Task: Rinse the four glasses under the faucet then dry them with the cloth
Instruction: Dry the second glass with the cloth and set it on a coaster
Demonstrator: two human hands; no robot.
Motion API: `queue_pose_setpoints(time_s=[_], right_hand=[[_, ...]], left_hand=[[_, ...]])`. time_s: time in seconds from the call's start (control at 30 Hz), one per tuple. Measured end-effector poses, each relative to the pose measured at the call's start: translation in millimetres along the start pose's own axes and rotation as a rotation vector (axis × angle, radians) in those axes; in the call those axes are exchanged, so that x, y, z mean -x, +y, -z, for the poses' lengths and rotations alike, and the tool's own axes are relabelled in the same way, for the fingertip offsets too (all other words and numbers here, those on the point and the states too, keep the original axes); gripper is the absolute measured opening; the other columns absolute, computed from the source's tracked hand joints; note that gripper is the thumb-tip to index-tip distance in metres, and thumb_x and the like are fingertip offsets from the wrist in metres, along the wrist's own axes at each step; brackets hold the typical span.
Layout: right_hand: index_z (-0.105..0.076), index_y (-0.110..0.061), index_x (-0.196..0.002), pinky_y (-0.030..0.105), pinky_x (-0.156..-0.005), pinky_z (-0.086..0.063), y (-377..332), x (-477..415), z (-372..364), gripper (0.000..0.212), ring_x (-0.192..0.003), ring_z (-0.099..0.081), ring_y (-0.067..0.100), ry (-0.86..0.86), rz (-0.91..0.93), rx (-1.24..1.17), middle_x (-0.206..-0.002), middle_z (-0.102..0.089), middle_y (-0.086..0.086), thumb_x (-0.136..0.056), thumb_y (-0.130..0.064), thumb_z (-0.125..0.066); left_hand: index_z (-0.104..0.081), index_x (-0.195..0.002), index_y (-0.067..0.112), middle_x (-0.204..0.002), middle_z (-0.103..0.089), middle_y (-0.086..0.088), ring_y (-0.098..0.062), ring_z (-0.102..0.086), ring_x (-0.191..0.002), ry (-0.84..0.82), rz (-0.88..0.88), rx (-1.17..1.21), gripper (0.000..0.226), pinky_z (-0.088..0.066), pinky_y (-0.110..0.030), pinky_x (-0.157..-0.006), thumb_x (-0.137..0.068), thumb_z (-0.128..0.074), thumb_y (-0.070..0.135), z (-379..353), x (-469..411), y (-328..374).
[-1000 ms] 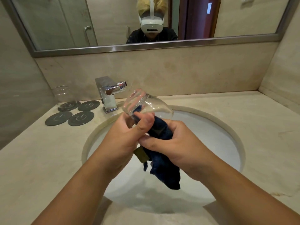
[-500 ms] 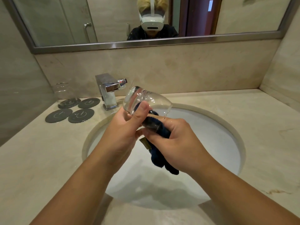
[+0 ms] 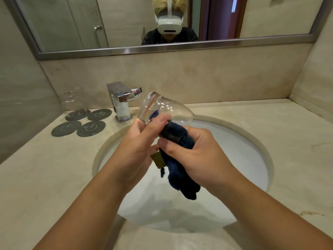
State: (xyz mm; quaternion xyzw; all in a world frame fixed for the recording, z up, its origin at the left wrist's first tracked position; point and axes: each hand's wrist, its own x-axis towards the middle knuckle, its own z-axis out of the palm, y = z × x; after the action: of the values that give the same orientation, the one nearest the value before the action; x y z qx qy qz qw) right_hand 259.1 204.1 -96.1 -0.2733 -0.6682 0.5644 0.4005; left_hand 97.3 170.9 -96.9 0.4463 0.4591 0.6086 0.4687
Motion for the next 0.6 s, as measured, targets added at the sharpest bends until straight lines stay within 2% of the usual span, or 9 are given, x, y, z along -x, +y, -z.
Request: queue_pose_setpoints(time_s=[0.07, 0.13, 0.2, 0.23, 0.3, 0.37, 0.47, 0.53, 0.6], right_hand=[[-0.08, -0.029, -0.1, 0.018, -0.046, -0.046, 1.6, 1.5, -1.8, 0.017, -0.05, -0.063, 0.008, 0.007, 0.026, 0.085, -0.059, -0.067, -0.008, -0.101, -0.016, -0.07], [-0.08, -0.027, -0.114, 0.011, -0.043, -0.041, 2.4, 2.2, -2.2, 0.021, -0.049, -0.061, -0.001, 0.02, 0.059, 0.135, -0.056, -0.062, -0.022, -0.103, -0.014, -0.068], [-0.08, -0.037, -0.107, 0.025, -0.042, -0.045, 3.0, 1.5, -1.4, 0.02, -0.048, -0.064, 0.018, 0.015, 0.025, 0.159, -0.057, -0.065, -0.009, -0.103, -0.022, -0.069], [-0.079, -0.036, -0.098, 0.031, -0.045, -0.047, 2.8, 0.5, -0.5, 0.016, -0.048, -0.064, 0.03, 0.0, -0.005, 0.149, -0.059, -0.066, 0.001, -0.103, -0.023, -0.069], [-0.078, -0.021, -0.098, 0.034, -0.056, -0.053, 3.2, -1.4, 2.5, 0.008, -0.055, -0.067, 0.027, -0.041, -0.056, 0.059, -0.067, -0.07, 0.015, -0.1, -0.016, -0.072], [-0.079, -0.013, -0.106, 0.032, -0.069, -0.057, 2.0, -2.7, 5.2, 0.014, -0.069, -0.071, 0.021, -0.075, -0.105, -0.075, -0.079, -0.076, 0.013, -0.093, -0.009, -0.077], [-0.082, -0.019, -0.103, 0.032, -0.08, -0.059, -0.4, -3.8, 6.7, 0.022, -0.084, -0.076, 0.021, -0.114, -0.135, -0.255, -0.094, -0.08, 0.009, -0.083, -0.009, -0.082], [-0.082, -0.017, -0.104, 0.034, -0.082, -0.059, -0.2, -4.5, 6.5, 0.019, -0.087, -0.076, 0.023, -0.079, -0.128, -0.256, -0.096, -0.081, 0.012, -0.088, -0.009, -0.083], [-0.083, -0.02, -0.106, 0.035, -0.082, -0.061, 0.5, -4.5, 5.0, 0.017, -0.087, -0.078, 0.025, -0.022, -0.096, -0.202, -0.095, -0.081, 0.011, -0.093, -0.011, -0.078]], left_hand=[[-0.054, -0.144, 0.0, -0.125, -0.069, -0.028, -0.038, -0.068, -0.125, -0.015, -0.016, -0.049, 0.107, -0.052, -0.048, -0.104, -0.069, -0.088, 0.069, -2.3, -0.1, -1.1], [-0.054, -0.143, -0.001, -0.129, -0.067, -0.031, -0.04, -0.069, -0.123, -0.008, -0.047, -0.054, 0.106, -0.052, -0.046, -0.101, -0.072, -0.085, 0.071, -3.0, -0.9, -2.8], [-0.057, -0.139, 0.001, -0.123, -0.073, -0.025, -0.036, -0.073, -0.117, 0.029, -0.075, -0.063, 0.095, -0.057, -0.042, -0.099, -0.074, -0.085, 0.065, -2.1, -1.6, -4.9], [-0.059, -0.137, 0.004, -0.123, -0.074, -0.022, -0.034, -0.074, -0.117, 0.047, -0.079, -0.081, 0.091, -0.058, -0.044, -0.101, -0.073, -0.086, 0.063, -1.8, -1.7, -6.4], [-0.062, -0.136, 0.011, -0.127, -0.074, -0.018, -0.031, -0.073, -0.12, 0.067, -0.072, -0.115, 0.087, -0.056, -0.051, -0.107, -0.07, -0.086, 0.062, -1.1, -1.5, -7.7], [-0.061, -0.142, 0.014, -0.128, -0.076, -0.01, -0.028, -0.072, -0.124, 0.06, -0.071, -0.131, 0.103, -0.055, -0.05, -0.108, -0.062, -0.093, 0.07, 0.7, -2.0, -7.9], [-0.046, -0.158, 0.014, -0.135, -0.074, -0.007, -0.027, -0.068, -0.131, 0.016, -0.077, -0.109, 0.123, -0.054, -0.05, -0.109, -0.058, -0.096, 0.068, 2.2, -0.9, -4.9], [-0.043, -0.16, 0.014, -0.138, -0.073, -0.006, -0.026, -0.067, -0.133, -0.013, -0.077, -0.091, 0.111, -0.055, -0.051, -0.11, -0.071, -0.096, 0.054, 2.0, 1.0, -3.6], [-0.051, -0.153, 0.015, -0.139, -0.072, -0.003, -0.024, -0.068, -0.131, -0.025, -0.059, -0.073, 0.078, -0.055, -0.054, -0.111, -0.085, -0.081, 0.039, -0.5, 2.1, -2.6]])
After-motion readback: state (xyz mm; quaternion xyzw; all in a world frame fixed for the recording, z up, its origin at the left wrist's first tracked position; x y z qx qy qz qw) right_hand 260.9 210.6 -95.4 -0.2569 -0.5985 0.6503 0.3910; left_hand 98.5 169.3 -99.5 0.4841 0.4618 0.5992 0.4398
